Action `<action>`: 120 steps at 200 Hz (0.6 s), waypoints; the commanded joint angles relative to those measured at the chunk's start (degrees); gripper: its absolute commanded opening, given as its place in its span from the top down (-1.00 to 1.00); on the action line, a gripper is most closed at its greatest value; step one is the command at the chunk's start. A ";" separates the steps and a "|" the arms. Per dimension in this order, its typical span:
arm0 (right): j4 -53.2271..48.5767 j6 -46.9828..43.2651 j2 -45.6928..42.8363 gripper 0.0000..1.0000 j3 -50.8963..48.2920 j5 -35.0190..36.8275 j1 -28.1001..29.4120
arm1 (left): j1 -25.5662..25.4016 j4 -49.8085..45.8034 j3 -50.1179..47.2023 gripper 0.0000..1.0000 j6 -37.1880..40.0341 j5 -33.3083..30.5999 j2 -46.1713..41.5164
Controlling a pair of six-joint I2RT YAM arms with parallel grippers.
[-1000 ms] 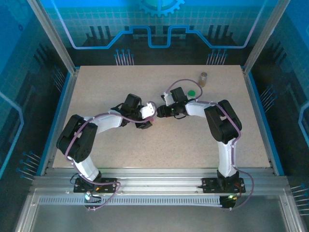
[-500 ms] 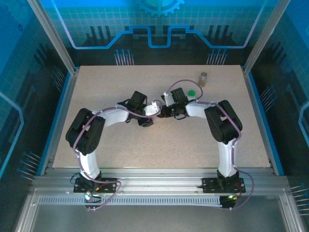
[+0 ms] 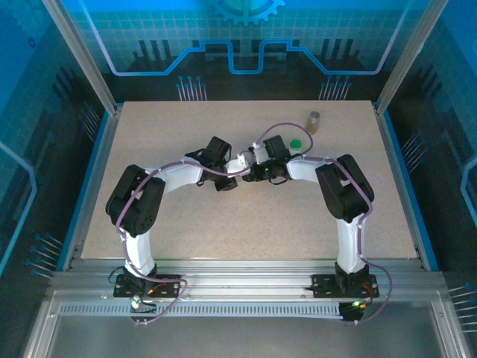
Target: Sort the pills into containers
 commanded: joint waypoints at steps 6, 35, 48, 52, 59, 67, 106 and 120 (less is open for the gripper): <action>-3.22 -1.57 1.84 0.15 -1.66 2.62 0.99 | -0.35 -4.77 2.66 0.21 -0.42 1.43 0.65; -3.30 -1.59 1.67 0.14 -1.74 2.55 1.02 | -0.24 -6.26 2.75 -0.02 0.88 2.36 0.65; -3.52 -1.73 1.67 0.14 -1.66 2.57 1.02 | -0.05 -7.33 2.87 -0.17 2.43 3.37 0.61; -3.68 -1.82 1.71 0.14 -1.66 2.54 1.03 | 0.08 -7.79 2.92 -0.20 2.87 3.69 0.71; -3.82 -1.99 1.67 0.14 -1.66 2.57 1.08 | 0.27 -8.40 3.33 -0.22 3.45 3.75 1.11; -4.05 -2.18 1.67 0.14 -1.66 2.44 1.03 | 0.34 -8.84 3.98 -0.23 3.56 3.14 1.77; -5.06 -2.62 1.92 0.14 -1.22 2.71 1.04 | 0.50 -8.78 6.69 -0.20 2.50 1.08 4.29; -5.24 -2.56 2.15 0.15 -0.96 2.73 1.02 | 0.74 -8.90 7.37 -0.17 2.61 0.90 5.03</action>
